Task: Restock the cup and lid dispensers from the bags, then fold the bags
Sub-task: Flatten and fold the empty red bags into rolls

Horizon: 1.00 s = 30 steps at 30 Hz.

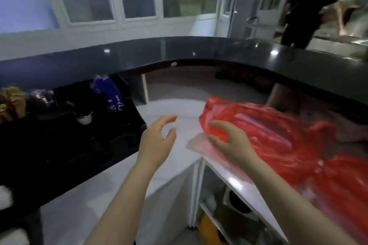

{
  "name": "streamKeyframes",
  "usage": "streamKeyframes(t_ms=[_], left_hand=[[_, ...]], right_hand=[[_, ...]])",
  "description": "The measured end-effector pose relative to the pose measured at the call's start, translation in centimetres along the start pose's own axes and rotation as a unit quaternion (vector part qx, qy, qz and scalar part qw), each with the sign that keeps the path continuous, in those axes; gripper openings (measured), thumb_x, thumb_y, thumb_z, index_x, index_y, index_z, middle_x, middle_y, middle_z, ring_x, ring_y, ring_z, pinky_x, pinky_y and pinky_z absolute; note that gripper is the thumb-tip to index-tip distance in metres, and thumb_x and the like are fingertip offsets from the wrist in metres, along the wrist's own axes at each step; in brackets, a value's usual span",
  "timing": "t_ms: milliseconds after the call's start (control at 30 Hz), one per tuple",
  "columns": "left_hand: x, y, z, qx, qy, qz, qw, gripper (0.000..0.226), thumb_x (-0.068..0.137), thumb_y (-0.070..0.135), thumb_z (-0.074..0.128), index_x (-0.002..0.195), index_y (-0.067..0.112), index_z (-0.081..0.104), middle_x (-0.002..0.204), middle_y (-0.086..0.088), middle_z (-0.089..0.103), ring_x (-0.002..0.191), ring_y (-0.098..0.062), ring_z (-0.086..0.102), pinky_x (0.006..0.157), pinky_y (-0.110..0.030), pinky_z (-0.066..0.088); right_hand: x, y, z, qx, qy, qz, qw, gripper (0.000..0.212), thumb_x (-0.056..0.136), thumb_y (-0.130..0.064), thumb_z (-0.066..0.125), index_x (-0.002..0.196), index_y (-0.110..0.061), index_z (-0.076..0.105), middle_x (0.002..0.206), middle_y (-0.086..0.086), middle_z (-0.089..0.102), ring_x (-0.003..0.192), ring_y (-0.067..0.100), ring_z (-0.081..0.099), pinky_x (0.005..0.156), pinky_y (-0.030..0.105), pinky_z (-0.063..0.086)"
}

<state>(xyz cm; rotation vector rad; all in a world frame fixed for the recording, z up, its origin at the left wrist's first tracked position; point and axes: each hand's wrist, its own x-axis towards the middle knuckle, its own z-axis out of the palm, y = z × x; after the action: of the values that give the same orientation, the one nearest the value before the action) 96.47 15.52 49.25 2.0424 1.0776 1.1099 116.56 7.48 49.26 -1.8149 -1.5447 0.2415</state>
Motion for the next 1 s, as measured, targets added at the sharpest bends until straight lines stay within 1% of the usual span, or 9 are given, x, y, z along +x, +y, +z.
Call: streamKeyframes(t_ms=[200, 367, 467, 567, 633, 700, 800, 933, 1000], left_hand=[[1.1, 3.2, 10.2, -0.057, -0.128, 0.046, 0.989, 0.034, 0.086, 0.006, 0.061, 0.115, 0.023, 0.066, 0.112, 0.014, 0.064, 0.103, 0.0, 0.056, 0.086, 0.0, 0.033], [1.4, 5.2, 16.1, -0.087, -0.197, 0.066, 0.974, 0.034, 0.089, 0.015, 0.061, 0.12, 0.026, 0.062, 0.115, 0.016, 0.062, 0.107, -0.002, 0.057, 0.092, -0.019, 0.042], [1.3, 5.7, 18.6, -0.08, -0.245, 0.071, 0.964, 0.035, 0.087, 0.013, 0.064, 0.119, 0.026, 0.061, 0.115, 0.013, 0.063, 0.108, -0.004, 0.058, 0.093, -0.02, 0.043], [1.0, 5.2, 20.6, -0.03, -0.285, 0.088, 0.954, 0.04, 0.084, 0.018, 0.068, 0.121, 0.031, 0.059, 0.12, 0.017, 0.06, 0.111, -0.002, 0.056, 0.093, -0.017, 0.04], [1.3, 4.9, 21.1, -0.005, -0.305, 0.102, 0.947, 0.05, 0.08, 0.022, 0.072, 0.124, 0.037, 0.055, 0.127, 0.017, 0.056, 0.116, -0.003, 0.052, 0.096, -0.019, 0.038], [1.8, 4.2, 21.2, 0.036, -0.352, 0.118, 0.928, 0.065, 0.074, 0.025, 0.078, 0.132, 0.037, 0.048, 0.135, 0.014, 0.049, 0.126, -0.008, 0.046, 0.101, -0.02, 0.035], [3.2, 3.2, 21.3, 0.151, -0.419, 0.147, 0.883, 0.087, 0.071, 0.031, 0.079, 0.144, 0.037, 0.032, 0.152, 0.016, 0.029, 0.143, -0.013, 0.02, 0.117, -0.038, 0.019], [6.7, 2.8, 21.1, 0.253, -0.377, 0.173, 0.874, 0.084, 0.076, 0.031, 0.073, 0.146, 0.037, 0.027, 0.154, 0.013, 0.025, 0.145, -0.012, 0.013, 0.117, -0.045, 0.01], [8.4, 2.8, 20.8, 0.264, -0.347, 0.176, 0.882, 0.078, 0.08, 0.03, 0.07, 0.146, 0.034, 0.029, 0.152, 0.011, 0.029, 0.145, -0.013, 0.016, 0.117, -0.044, 0.01]], right_hand=[[-5.9, 9.2, -7.8, -0.07, 0.106, 0.166, 0.978, 0.034, 0.083, -0.018, 0.071, 0.116, -0.014, 0.066, 0.118, 0.002, 0.066, 0.113, 0.019, 0.058, 0.09, 0.018, 0.034], [-8.2, 15.2, -11.0, -0.122, 0.117, 0.227, 0.959, 0.038, 0.082, -0.016, 0.067, 0.119, -0.02, 0.064, 0.122, -0.001, 0.064, 0.116, 0.017, 0.056, 0.097, 0.024, 0.037], [-8.2, 17.5, -11.1, -0.175, 0.051, 0.204, 0.962, 0.049, 0.081, -0.014, 0.064, 0.129, -0.023, 0.058, 0.138, 0.002, 0.052, 0.129, 0.023, 0.044, 0.109, 0.029, 0.031], [-8.4, 19.4, -10.0, -0.262, -0.066, 0.227, 0.936, 0.072, 0.08, -0.027, 0.063, 0.145, -0.039, 0.032, 0.159, 0.004, 0.014, 0.145, 0.03, 0.009, 0.119, 0.046, 0.014], [-8.3, 20.0, -9.2, -0.315, -0.102, 0.231, 0.915, 0.071, 0.079, -0.027, 0.062, 0.142, -0.042, 0.031, 0.161, 0.006, -0.001, 0.146, 0.034, -0.007, 0.116, 0.053, -0.001], [-7.9, 20.1, -8.6, -0.362, -0.109, 0.206, 0.903, 0.052, 0.082, -0.023, 0.057, 0.132, -0.035, 0.048, 0.16, 0.007, 0.005, 0.146, 0.035, -0.008, 0.114, 0.057, -0.006], [-6.7, 20.1, -8.1, -0.344, -0.081, 0.173, 0.919, 0.036, 0.086, -0.026, 0.052, 0.121, -0.026, 0.058, 0.153, 0.0, 0.03, 0.146, 0.027, 0.008, 0.117, 0.051, 0.004], [-3.4, 18.4, -8.9, -0.251, 0.022, 0.186, 0.95, 0.009, 0.086, -0.029, 0.055, 0.092, -0.023, 0.053, 0.12, 0.002, 0.058, 0.134, 0.024, 0.035, 0.11, 0.04, 0.022], [-1.7, 17.3, -9.5, -0.22, 0.062, 0.193, 0.954, 0.009, 0.084, -0.027, 0.056, 0.084, -0.02, 0.051, 0.1, 0.002, 0.06, 0.119, 0.028, 0.046, 0.098, 0.039, 0.031]])
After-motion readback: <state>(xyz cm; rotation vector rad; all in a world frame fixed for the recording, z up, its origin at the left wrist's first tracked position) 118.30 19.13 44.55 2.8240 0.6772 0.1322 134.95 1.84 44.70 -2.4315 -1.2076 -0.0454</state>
